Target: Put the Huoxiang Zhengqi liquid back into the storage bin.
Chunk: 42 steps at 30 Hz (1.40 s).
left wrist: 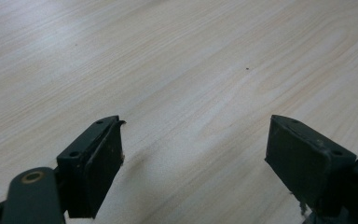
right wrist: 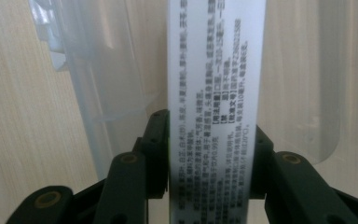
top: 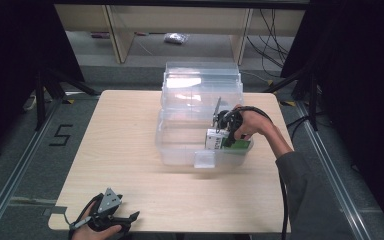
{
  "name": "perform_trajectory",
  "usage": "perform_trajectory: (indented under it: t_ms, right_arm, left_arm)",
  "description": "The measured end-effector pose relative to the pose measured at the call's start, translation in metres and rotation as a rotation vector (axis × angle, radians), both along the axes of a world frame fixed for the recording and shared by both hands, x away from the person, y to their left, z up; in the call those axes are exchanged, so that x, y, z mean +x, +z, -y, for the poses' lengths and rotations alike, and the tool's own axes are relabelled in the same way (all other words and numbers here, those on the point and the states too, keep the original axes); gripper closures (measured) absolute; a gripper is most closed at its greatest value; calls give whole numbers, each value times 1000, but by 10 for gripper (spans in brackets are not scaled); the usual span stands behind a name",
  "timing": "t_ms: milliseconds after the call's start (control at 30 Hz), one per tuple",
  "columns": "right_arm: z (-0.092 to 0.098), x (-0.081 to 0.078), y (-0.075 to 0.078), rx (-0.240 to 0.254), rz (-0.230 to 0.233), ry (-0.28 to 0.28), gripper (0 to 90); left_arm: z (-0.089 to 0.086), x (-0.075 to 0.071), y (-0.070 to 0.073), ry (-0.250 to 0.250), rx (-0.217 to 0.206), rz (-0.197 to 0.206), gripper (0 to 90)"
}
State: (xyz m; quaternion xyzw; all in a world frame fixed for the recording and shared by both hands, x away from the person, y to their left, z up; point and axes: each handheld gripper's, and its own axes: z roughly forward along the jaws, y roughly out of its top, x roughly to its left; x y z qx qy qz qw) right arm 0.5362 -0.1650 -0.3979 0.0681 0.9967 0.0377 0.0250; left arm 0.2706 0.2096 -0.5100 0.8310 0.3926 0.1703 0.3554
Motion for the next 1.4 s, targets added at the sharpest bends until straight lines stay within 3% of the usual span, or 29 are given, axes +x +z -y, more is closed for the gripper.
perform_trajectory:
  t_ms: [67, 100, 133, 167, 233, 433, 467, 600, 633, 667, 733, 800, 833, 933, 1000, 1067, 1100, 1200, 1267, 1300, 1400]
  right_arm:
    - [1, -3, 4, -8, -17, -68, 615]
    - [1, -3, 4, -8, -17, -68, 615]
    - [2, -3, 7, 17, -24, -61, 609]
    - [2, -3, 11, 47, -16, -51, 608]
    - [4, -7, 26, 66, -14, -70, 590]
    - [8, -9, 39, 116, 11, -55, 572]
    - [11, -9, 41, 124, 21, -72, 561]
    - [14, -12, 45, 127, 33, -161, 515]
    - [15, -15, 48, 173, 40, -213, 476]
    - [15, -15, 48, 173, 40, -213, 476]
    - [17, -18, 54, 228, 73, -271, 415]
    - [18, -20, 56, 250, 82, -295, 393]
    - [21, -24, 58, 309, 105, -343, 367]
    - [24, -29, 58, 342, 116, -360, 344]
    - [25, -34, 58, 364, 141, -402, 316]
    - [27, -39, 57, 396, 133, -408, 303]
    - [28, -45, 56, 414, 149, -450, 276]
    - [29, -50, 55, 445, 150, -461, 288]
    - [32, -55, 53, 473, 156, -495, 272]
    - [35, -59, 52, 498, 166, -507, 273]
    - [37, -66, 51, 518, 154, -538, 273]
  left_arm:
    - [1, 0, 0, 0, -13, 0, 181]
    - [1, 0, 0, 0, -13, 0, 181]
    - [2, -1, -1, 7, -32, 1, 181]
    - [1, -1, 0, 1, -20, 0, 181]
    - [2, 0, -1, 0, -24, 1, 181]
    - [2, -1, 0, 5, -31, 2, 181]
    - [1, 0, 0, 5, -13, 7, 181]
    - [0, 0, 1, -1, -7, 4, 181]
    - [0, -1, 1, -2, -7, 0, 181]
    - [1, -1, 1, 4, -13, 2, 181]
    - [0, 0, 1, -1, -8, 2, 181]
    - [1, 0, 0, 1, -5, 3, 181]
    - [1, 0, 0, 3, -5, 3, 181]
    - [1, 0, 0, 3, -4, 9, 181]
    - [0, 0, 1, -2, -8, 1, 181]
    - [-1, 0, 2, -10, 17, -4, 181]
    - [-1, 0, 2, -11, 19, -4, 181]
    - [1, 0, 1, 1, -10, 4, 181]
    - [1, 0, 0, 4, -5, 5, 181]
    - [-1, 0, 1, -10, 17, -2, 181]
    - [-1, 0, 1, -12, 20, -2, 181]
